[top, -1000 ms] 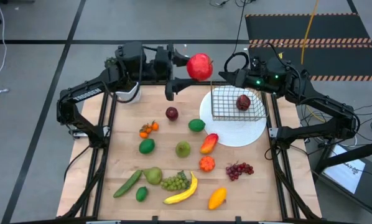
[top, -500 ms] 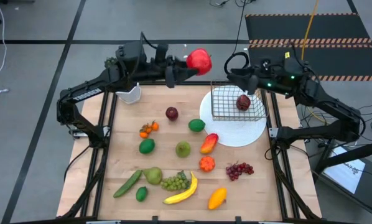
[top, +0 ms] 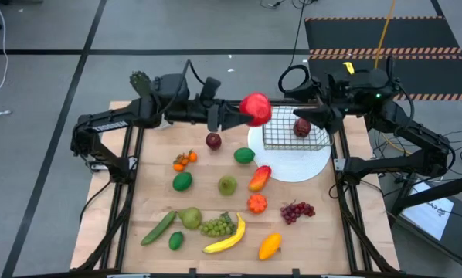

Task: Build produce basket
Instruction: Put the red apple into the gold wire basket

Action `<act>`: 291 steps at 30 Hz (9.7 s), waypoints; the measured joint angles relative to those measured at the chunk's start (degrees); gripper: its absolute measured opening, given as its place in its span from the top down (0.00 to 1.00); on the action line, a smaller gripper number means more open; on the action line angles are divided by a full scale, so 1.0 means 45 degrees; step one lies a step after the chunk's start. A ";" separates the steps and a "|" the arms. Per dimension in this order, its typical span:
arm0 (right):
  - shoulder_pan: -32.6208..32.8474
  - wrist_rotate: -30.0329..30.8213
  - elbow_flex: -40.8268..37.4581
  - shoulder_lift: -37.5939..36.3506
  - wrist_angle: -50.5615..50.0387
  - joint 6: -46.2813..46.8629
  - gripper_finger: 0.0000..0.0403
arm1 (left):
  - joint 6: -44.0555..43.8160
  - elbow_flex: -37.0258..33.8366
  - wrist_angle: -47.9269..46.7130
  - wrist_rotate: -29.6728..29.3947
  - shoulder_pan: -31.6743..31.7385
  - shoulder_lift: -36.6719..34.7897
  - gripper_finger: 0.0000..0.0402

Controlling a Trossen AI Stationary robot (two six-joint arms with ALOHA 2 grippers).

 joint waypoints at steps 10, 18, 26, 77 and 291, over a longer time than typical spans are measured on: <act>0.1734 0.0013 0.0000 0.0021 0.0376 -0.2398 0.13 | -0.0303 0.0011 0.0225 -0.0880 -0.0855 0.0661 0.17; 0.2438 0.0477 0.0000 0.0103 -0.0608 -0.3051 0.35 | -0.0457 0.0000 0.0468 -0.0536 -0.0972 0.1131 0.17; 0.2438 0.0712 0.0000 0.0056 -0.2105 -0.3094 0.56 | -0.0389 0.0019 0.0783 -0.0432 -0.1064 0.1291 0.17; 0.2429 0.0758 0.0000 0.0065 -0.1732 -0.3319 0.77 | 0.0679 0.0015 0.0362 -0.0303 -0.1028 0.1269 0.16; -0.3023 0.6035 -0.7548 0.2177 -0.0071 0.0738 0.14 | 0.3186 -0.3740 -0.7278 -0.2584 0.2412 -0.0674 0.01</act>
